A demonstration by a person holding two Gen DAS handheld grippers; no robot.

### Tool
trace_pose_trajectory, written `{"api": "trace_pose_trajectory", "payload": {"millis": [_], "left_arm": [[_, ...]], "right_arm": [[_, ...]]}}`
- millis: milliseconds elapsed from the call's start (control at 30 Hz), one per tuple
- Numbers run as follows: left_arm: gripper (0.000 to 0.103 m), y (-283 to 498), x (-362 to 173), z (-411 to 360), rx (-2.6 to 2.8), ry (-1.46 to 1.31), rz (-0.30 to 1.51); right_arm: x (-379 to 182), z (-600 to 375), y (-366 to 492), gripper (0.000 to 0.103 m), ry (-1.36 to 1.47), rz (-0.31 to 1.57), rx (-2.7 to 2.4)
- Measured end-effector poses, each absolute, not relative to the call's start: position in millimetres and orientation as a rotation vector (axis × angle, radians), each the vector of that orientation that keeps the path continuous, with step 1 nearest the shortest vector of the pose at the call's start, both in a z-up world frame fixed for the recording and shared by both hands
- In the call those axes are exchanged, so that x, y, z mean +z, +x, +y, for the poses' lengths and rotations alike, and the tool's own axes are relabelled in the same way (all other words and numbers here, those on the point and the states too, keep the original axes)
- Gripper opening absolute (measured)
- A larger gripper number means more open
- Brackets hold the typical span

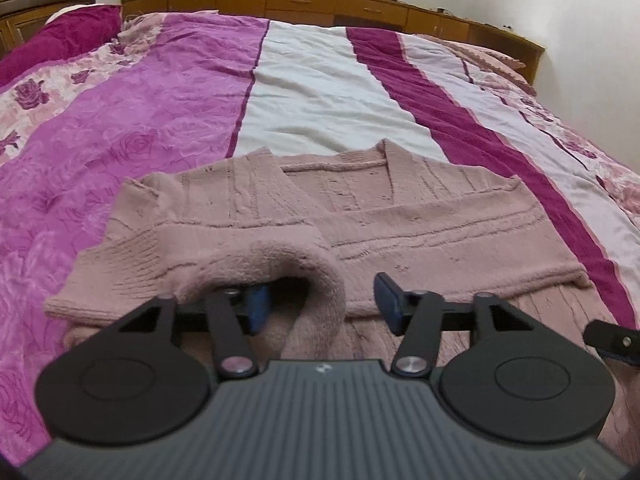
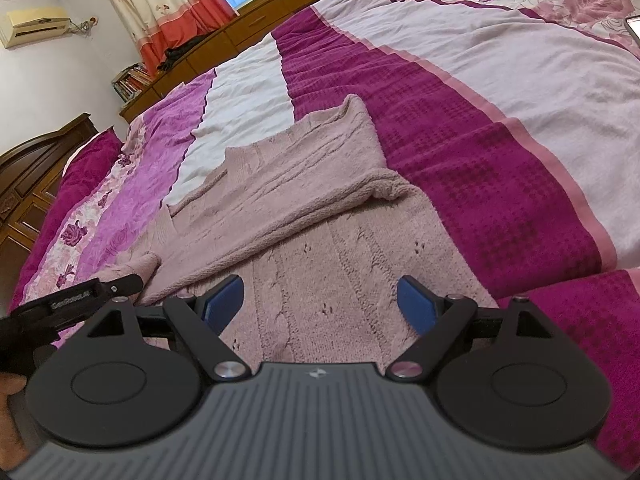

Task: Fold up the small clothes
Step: 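Carry the held sleeve across the cardigan front with the left gripper, then open the left gripper and lay the sleeve on the cardigan front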

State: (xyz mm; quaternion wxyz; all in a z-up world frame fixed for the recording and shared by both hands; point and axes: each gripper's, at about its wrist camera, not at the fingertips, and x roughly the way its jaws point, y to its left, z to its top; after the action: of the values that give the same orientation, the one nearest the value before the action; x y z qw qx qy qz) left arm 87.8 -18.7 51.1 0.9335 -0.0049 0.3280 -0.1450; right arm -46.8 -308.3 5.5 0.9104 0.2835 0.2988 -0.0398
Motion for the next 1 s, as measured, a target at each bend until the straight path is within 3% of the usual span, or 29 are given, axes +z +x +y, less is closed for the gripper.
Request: {"api": "trace_pose_trajectory", "payload": {"millis": [1000], "left_arm": [[0.061,37,78,66,-0.12,-0.001,0.714]], "right_arm": [[26,-258,-25,0.089,0.479,0.641,0.082]]}}
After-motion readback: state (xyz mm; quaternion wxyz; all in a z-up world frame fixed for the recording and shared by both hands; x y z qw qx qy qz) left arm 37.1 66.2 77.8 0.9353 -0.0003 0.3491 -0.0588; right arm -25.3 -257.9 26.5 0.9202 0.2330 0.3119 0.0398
